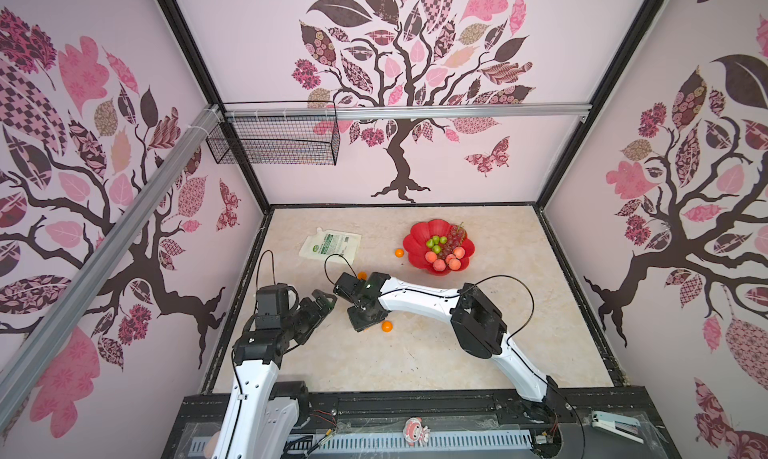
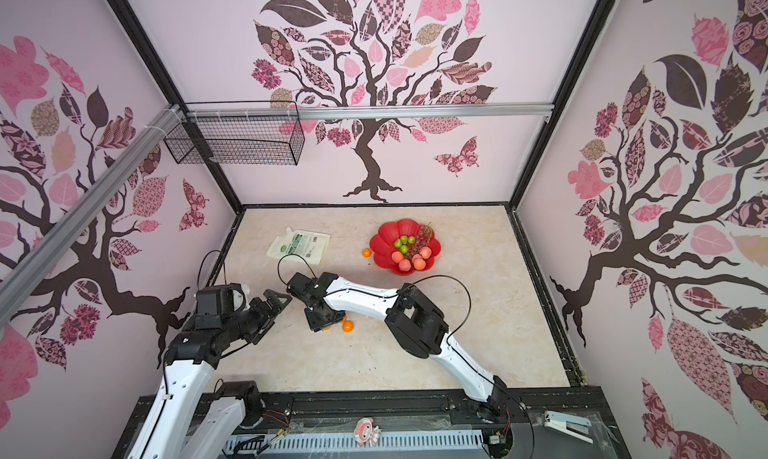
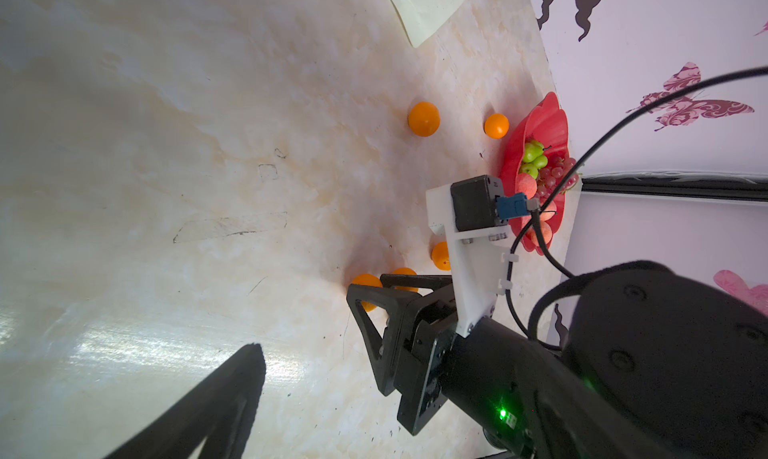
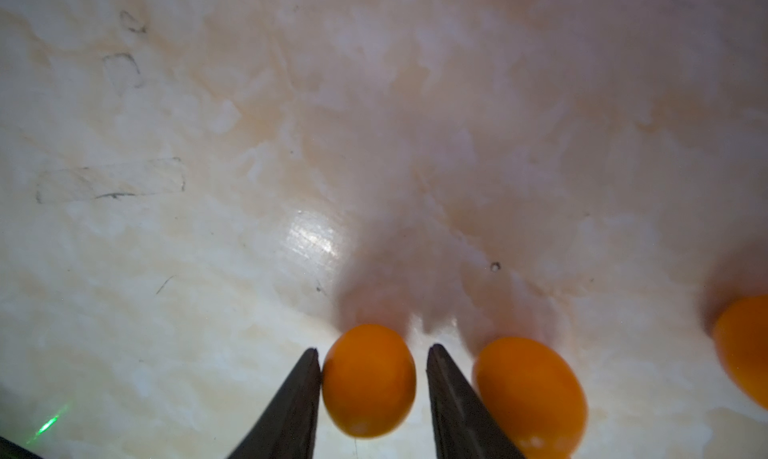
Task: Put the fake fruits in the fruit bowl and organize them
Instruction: 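Lower the right gripper and close it on an orange kumquat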
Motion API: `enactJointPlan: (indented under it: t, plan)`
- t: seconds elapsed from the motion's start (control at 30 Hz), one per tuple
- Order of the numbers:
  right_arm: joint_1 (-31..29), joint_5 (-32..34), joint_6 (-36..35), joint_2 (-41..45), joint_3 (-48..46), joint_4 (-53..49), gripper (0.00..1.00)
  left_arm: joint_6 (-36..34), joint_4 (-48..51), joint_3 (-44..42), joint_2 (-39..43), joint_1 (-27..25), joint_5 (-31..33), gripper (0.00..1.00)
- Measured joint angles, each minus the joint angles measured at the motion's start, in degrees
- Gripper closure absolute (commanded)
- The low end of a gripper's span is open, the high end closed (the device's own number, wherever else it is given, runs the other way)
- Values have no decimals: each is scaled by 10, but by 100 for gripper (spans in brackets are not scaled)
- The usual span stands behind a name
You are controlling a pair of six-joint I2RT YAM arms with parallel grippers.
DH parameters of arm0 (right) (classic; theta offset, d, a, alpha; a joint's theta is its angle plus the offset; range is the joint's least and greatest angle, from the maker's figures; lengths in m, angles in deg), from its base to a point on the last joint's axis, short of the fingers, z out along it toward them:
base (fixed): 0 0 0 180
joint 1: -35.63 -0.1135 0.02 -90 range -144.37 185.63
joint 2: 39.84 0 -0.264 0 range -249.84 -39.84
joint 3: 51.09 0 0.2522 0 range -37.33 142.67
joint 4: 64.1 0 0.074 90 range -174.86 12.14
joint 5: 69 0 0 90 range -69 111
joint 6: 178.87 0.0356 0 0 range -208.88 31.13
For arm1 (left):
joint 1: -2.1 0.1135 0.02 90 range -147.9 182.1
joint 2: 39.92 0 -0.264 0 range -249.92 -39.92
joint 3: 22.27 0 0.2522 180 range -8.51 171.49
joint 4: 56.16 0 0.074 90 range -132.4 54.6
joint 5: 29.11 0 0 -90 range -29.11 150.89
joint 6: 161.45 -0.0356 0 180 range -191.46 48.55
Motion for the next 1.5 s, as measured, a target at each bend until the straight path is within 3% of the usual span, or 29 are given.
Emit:
enactJointPlan:
  t: [0.73, 1.5]
  plan:
    - [0, 4, 0, -42, 59, -45, 55, -1, -1, 0, -4, 0, -3, 2]
    - [0, 6, 0, -43, 66, -59, 65, -14, 3, 1, -6, 0, 1, 2]
